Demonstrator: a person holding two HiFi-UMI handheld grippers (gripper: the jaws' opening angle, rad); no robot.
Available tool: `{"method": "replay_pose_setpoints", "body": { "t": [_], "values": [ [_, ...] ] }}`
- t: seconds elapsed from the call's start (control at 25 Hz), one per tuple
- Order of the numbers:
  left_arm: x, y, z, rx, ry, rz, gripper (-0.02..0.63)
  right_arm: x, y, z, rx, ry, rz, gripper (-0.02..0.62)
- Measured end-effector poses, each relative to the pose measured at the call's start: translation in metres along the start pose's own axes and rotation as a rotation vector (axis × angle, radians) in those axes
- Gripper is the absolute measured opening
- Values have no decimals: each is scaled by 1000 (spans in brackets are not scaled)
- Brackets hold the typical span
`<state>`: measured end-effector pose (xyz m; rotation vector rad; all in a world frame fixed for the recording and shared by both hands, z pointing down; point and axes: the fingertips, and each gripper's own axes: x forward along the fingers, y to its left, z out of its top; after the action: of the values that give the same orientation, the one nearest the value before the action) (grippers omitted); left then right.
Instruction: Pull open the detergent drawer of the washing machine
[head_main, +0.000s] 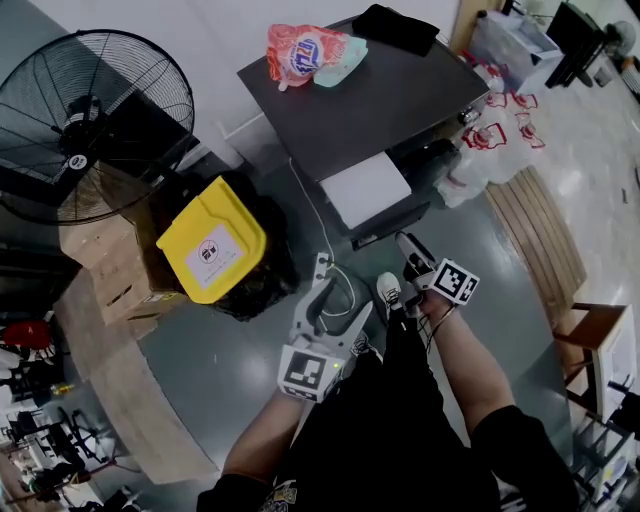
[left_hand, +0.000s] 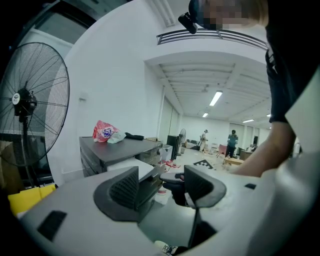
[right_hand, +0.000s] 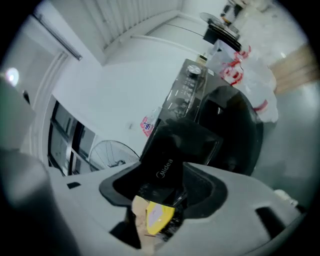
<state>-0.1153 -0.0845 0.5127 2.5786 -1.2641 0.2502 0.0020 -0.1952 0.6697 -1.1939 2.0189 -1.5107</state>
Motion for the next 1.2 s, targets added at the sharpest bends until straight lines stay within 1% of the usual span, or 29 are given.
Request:
{"method": "replay_pose_setpoints", "body": {
  "t": [0.04, 0.12, 0.16, 0.2, 0.24, 0.36, 0.4, 0.48, 0.6, 0.64, 0.72, 0.8, 0.92, 1.08, 1.2],
  "values": [
    [-3, 1, 0, 2, -5, 1, 272, -2, 10, 2, -104, 6, 3, 198],
    [-8, 1, 2, -3, -13, 5, 272, -6, 32, 6, -318, 25, 5, 81],
    [-9, 1, 3, -7, -17, 6, 272, -9, 44, 6, -409, 40, 5, 15],
    [-10, 1, 4, -6, -24, 4, 270, -11, 58, 6, -495, 56, 8, 0],
    [-10, -1, 5, -1, -35, 1, 266, -14, 73, 5, -584, 72, 14, -2],
    [-11, -9, 10, 18, -72, -9, 225, -29, 118, 4, -853, 98, 30, -2],
    [-12, -12, 14, 21, -81, -10, 211, -35, 133, 4, -925, 96, 42, -2],
    [-15, -19, 24, 34, -96, -5, 153, -49, 163, 6, -1027, 79, 75, -2],
    [-21, -31, 35, 59, -118, 23, 42, -75, 203, 10, -1125, 45, 136, 0],
    [-22, -36, 37, 65, -124, 31, 25, -85, 214, 12, -1154, 37, 159, 0],
    [-24, -45, 40, 75, -124, 48, 16, -102, 233, 14, -1196, 28, 198, 2],
    [-26, -54, 38, 73, -112, 69, 14, -121, 248, 16, -1217, 25, 233, 2],
    [-28, -74, 31, 39, -92, 107, 12, -149, 262, 16, -1237, 39, 278, 2],
    [-29, -114, 19, 6, -75, 147, 12, -188, 258, 16, -1277, 72, 313, 3],
    [-32, -146, 20, 0, -91, 181, 12, -217, 247, 15, -1273, 97, 343, 3]
  ]
}}
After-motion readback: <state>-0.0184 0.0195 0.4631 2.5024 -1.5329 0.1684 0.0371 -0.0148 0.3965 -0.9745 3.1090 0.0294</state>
